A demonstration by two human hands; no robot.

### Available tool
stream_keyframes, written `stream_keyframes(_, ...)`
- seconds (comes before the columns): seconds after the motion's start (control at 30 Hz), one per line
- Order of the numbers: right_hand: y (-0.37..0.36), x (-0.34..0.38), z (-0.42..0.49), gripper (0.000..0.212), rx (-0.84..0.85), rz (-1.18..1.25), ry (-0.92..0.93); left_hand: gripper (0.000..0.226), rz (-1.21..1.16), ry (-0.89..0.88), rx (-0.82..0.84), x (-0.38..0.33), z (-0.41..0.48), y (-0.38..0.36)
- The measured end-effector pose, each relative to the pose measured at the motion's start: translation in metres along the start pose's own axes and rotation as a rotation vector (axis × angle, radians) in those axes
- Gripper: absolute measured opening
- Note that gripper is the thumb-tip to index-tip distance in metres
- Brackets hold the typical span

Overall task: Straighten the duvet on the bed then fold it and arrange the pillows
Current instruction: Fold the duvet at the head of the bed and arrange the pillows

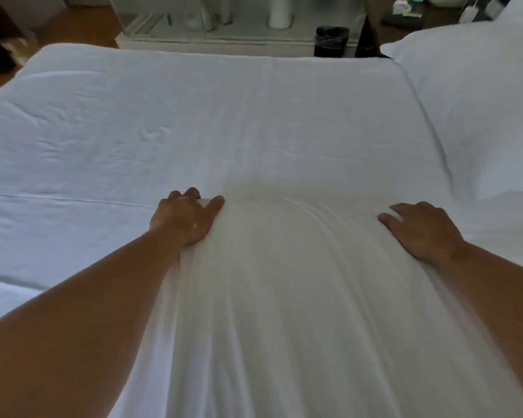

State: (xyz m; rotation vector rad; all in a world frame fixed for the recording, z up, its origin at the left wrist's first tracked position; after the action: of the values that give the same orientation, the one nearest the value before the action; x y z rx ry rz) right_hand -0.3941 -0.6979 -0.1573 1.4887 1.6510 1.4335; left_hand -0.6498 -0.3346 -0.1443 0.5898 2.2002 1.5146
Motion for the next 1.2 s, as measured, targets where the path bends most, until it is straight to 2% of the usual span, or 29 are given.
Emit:
stream_keyframes(0.1, -0.014, 0.005, -0.005, 0.039, -0.125, 0.049, 0.040, 0.054, -0.048, -0.040, -0.068, 0.004, 0.003, -0.028)
stream_keyframes(0.13, -0.015, 0.010, -0.010, 0.035, -0.183, 0.023, 0.068, 0.048, -0.079, -0.038, -0.117, 0.004, 0.001, -0.029)
stream_keyframes(0.23, -0.013, 0.019, -0.016, 0.045, -0.236, -0.051, 0.126, 0.048, -0.074, -0.043, -0.178, 0.000, -0.007, -0.017)
stream_keyframes(0.37, 0.032, 0.005, -0.009, 0.057, -0.294, 0.030, 0.211, 0.060, -0.091, -0.172, -0.230, 0.014, 0.000, 0.035)
stream_keyframes(0.43, 0.051, -0.004, -0.004, 0.063, -0.328, 0.104, 0.187, 0.065, -0.129, -0.178, -0.253, 0.026, 0.008, 0.054)
stream_keyframes(0.5, 0.044, -0.010, -0.004, 0.063, -0.343, 0.125, 0.103, 0.060, -0.146, -0.103, -0.258, 0.029, 0.004, 0.049)
stream_keyframes(0.6, 0.010, -0.021, -0.008, 0.058, -0.338, 0.230, -0.039, 0.056, -0.011, 0.015, -0.290, 0.031, -0.007, 0.011)
stream_keyframes(0.77, -0.003, -0.026, -0.016, 0.055, -0.423, 0.399, -0.207, 0.053, 0.051, 0.007, -0.321, 0.024, -0.015, -0.011)
stream_keyframes(0.83, -0.008, -0.031, -0.013, 0.058, -0.344, 0.403, -0.289, 0.051, 0.106, -0.008, -0.310, 0.021, -0.015, -0.011)
stream_keyframes(0.9, -0.013, -0.038, -0.010, 0.063, -0.192, 0.423, -0.347, 0.049, 0.220, 0.002, -0.267, 0.017, -0.018, -0.014)
stream_keyframes(1.0, 0.019, -0.031, -0.003, 0.066, -0.124, 0.264, -0.211, 0.041, 0.263, 0.015, -0.240, 0.007, -0.016, 0.008)
stream_keyframes(1.07, 0.049, -0.026, 0.003, 0.062, -0.199, 0.114, -0.163, 0.039, 0.101, -0.138, -0.354, -0.014, -0.028, 0.039)
stream_keyframes(1.13, 0.066, -0.016, 0.005, 0.044, -0.245, 0.059, -0.201, 0.047, -0.074, -0.467, -0.461, -0.052, -0.066, 0.052)
stream_keyframes(1.2, 0.063, 0.017, -0.007, 0.041, -0.293, 0.010, -0.151, 0.063, 0.006, -0.662, -0.358, -0.081, -0.102, 0.030)
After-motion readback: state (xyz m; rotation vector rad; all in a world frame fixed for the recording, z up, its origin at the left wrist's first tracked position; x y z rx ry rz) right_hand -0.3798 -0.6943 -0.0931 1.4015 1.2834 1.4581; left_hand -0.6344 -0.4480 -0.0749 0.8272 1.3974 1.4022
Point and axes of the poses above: each hand's wrist, its own z-axis towards the middle knuckle, its own y-axis out of the back of the hand, x = y × z, the point moved 6 cm from there along z, towards the middle knuckle, and after that the axes turned 7 degrees about z, right-handed, at the moved point
